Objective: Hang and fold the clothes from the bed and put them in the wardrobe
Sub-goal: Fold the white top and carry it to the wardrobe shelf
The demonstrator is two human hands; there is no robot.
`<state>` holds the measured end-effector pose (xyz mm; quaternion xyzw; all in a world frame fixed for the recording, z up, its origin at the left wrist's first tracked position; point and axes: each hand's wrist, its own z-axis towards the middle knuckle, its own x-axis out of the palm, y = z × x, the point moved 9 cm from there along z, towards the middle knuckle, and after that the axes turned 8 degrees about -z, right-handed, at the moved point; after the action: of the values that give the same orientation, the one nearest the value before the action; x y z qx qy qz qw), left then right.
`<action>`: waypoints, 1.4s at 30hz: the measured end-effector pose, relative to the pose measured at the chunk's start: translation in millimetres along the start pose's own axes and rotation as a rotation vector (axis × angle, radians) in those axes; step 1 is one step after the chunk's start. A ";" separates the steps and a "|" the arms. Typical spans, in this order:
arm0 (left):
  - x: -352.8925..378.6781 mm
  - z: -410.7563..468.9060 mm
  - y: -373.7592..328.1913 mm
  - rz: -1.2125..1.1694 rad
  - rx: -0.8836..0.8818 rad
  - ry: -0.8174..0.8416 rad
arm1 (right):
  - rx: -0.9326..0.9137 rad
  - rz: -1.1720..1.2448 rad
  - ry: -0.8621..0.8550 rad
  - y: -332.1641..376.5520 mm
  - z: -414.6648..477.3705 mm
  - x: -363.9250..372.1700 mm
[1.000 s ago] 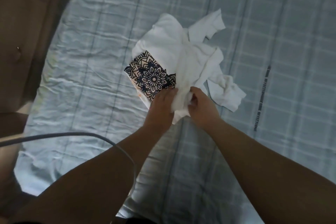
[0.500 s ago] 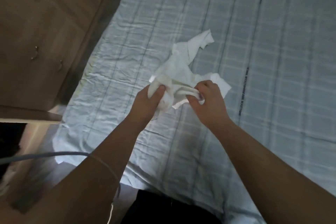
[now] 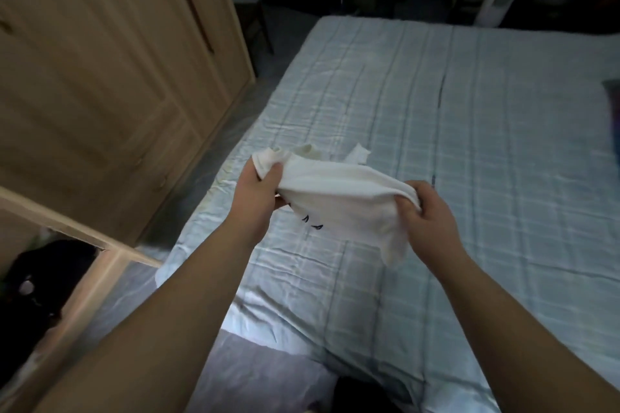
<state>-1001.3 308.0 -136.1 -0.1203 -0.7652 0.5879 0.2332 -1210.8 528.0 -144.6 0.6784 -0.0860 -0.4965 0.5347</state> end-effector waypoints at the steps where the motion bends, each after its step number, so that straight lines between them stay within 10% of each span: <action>1: -1.1 -13.3 -13.1 -0.012 0.024 0.030 | -0.011 -0.002 -0.012 7.3 -13.9 -4.2; 15: 15.0 -109.6 -64.8 -0.556 -0.280 0.335 | -0.116 -0.094 0.359 99.2 -157.8 22.3; 23: 59.7 -149.3 -105.9 -0.355 -0.326 0.591 | -0.134 0.036 0.004 130.0 -122.8 -59.1; 33: 108.4 -179.5 -149.1 -0.179 -0.262 0.794 | 0.033 0.124 0.171 108.2 -119.5 -57.3; 42: 98.1 -159.6 -157.0 0.145 -0.132 0.838 | -0.019 -0.026 -0.395 126.9 -115.8 -180.7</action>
<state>-992.2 443.7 67.0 -0.4166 -0.6302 0.4527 0.4736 -1158.5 666.7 55.9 0.5638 -0.1758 -0.6276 0.5074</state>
